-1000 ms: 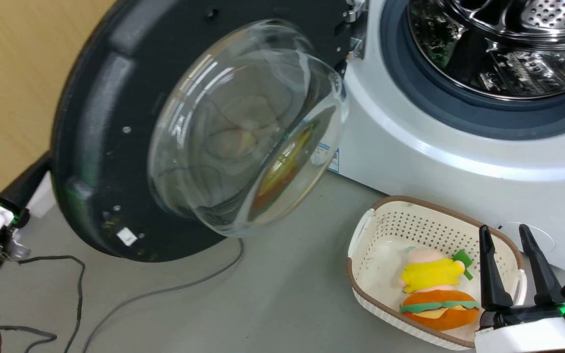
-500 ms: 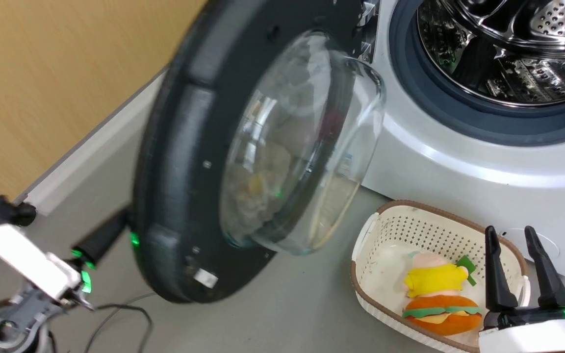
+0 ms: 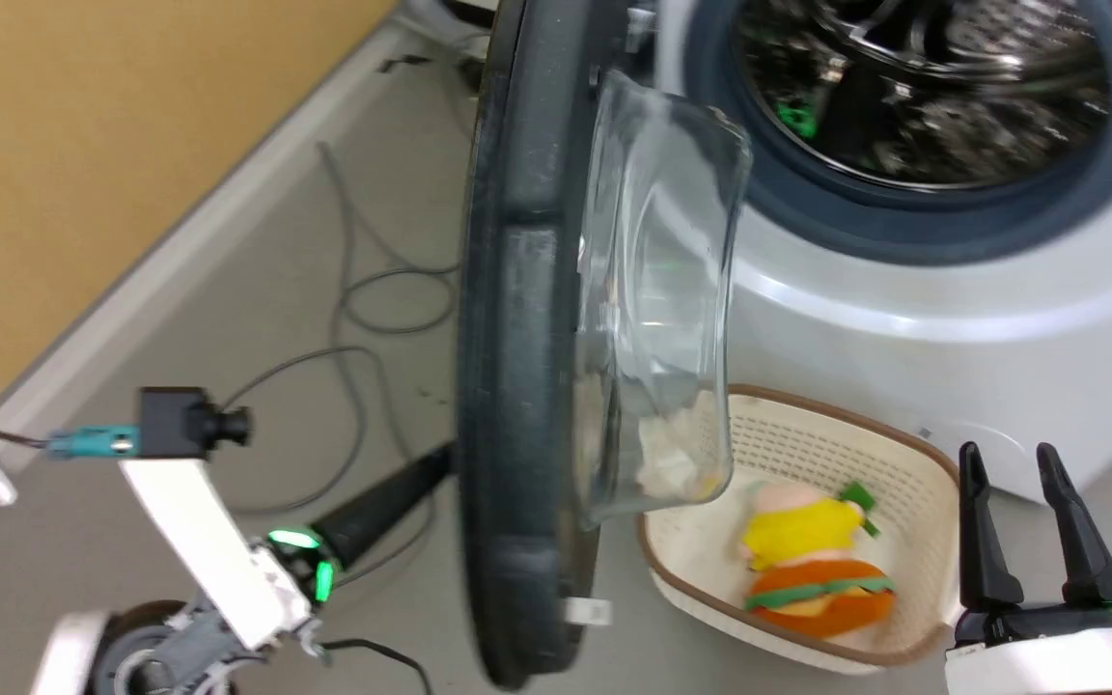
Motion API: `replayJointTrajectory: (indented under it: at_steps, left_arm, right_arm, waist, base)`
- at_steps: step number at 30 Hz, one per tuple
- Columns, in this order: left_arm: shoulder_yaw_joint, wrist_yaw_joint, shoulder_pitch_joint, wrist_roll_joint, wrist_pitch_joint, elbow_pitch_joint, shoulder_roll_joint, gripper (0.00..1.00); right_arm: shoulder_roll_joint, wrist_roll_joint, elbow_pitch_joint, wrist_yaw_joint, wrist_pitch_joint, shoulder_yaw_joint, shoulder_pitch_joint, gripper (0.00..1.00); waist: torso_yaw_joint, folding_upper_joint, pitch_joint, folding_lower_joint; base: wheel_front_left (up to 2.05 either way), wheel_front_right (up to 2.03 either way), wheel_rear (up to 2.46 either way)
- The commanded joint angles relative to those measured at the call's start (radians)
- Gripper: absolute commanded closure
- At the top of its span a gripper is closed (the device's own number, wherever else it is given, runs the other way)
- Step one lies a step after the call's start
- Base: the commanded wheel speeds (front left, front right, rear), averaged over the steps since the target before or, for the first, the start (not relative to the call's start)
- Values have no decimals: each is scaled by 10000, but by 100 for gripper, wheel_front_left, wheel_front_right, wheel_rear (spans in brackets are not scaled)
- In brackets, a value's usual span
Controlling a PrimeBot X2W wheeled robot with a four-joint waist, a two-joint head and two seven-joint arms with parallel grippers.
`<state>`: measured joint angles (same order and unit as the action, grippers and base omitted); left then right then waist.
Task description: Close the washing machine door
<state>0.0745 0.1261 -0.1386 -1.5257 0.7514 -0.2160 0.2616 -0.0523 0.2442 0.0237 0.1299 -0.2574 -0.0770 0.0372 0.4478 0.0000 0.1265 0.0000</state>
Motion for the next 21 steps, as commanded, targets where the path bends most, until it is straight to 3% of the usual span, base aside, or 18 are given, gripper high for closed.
replayJointTrajectory:
  at_steps: [1, 13, 21]
  left_arm:
    - [113, 46, -51, -35, 39, -73, -95, 100]
    - [1224, 46, -675, 43, -277, 416, -690, 100]
    - [1634, 46, -900, 436, -1142, 839, -655, 100]
  right_arm:
    - [20, -94, 37, 8, -44, -29, -60, 0]
    - [20, -86, 84, 8, -44, -146, -435, 0]
    - [20, 58, 110, 8, -44, -142, -598, 0]
  waist:
    - [-401, 0, 92, 0]
    - [-2740, 0, 662, 0]
    - [-3786, 0, 889, 0]
  base:
    - [0, 0, 0]
    - [0, 0, 0]
    - [0, 0, 0]
